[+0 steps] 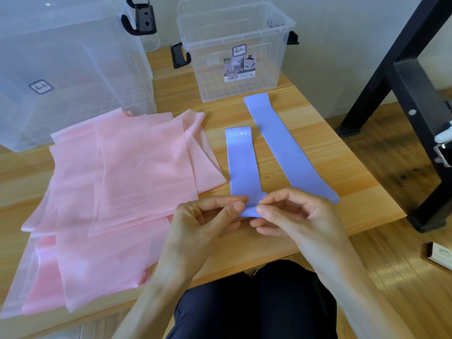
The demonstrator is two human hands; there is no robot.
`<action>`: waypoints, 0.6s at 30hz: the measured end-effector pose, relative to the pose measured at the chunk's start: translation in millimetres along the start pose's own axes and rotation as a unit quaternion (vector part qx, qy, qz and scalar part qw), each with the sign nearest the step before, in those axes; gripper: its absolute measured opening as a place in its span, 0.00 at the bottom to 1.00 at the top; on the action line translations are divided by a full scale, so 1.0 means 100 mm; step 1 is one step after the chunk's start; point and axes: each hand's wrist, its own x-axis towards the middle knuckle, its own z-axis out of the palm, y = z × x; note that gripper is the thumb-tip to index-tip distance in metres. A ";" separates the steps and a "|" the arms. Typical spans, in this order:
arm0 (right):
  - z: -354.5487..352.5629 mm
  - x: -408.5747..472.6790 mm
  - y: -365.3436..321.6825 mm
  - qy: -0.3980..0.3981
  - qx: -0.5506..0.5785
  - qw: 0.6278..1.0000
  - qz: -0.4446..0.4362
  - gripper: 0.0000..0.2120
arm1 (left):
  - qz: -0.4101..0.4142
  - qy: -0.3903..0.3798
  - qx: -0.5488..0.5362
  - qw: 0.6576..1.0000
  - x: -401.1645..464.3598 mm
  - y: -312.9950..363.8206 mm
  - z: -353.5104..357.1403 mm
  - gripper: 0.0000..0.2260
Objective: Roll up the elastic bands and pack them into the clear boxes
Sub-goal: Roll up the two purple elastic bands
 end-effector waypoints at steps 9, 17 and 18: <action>-0.02 0.00 0.01 -0.007 -0.030 0.999 -0.020 0.11 | -0.009 0.016 -0.022 1.000 0.01 0.01 0.02 0.05; -0.03 0.01 0.01 -0.010 -0.030 0.999 -0.011 0.06 | -0.008 -0.002 -0.007 1.000 -0.01 -0.01 -0.01 0.07; -0.02 0.01 0.01 -0.005 -0.025 1.000 -0.013 0.06 | -0.007 0.003 -0.009 1.000 0.00 -0.01 0.00 0.07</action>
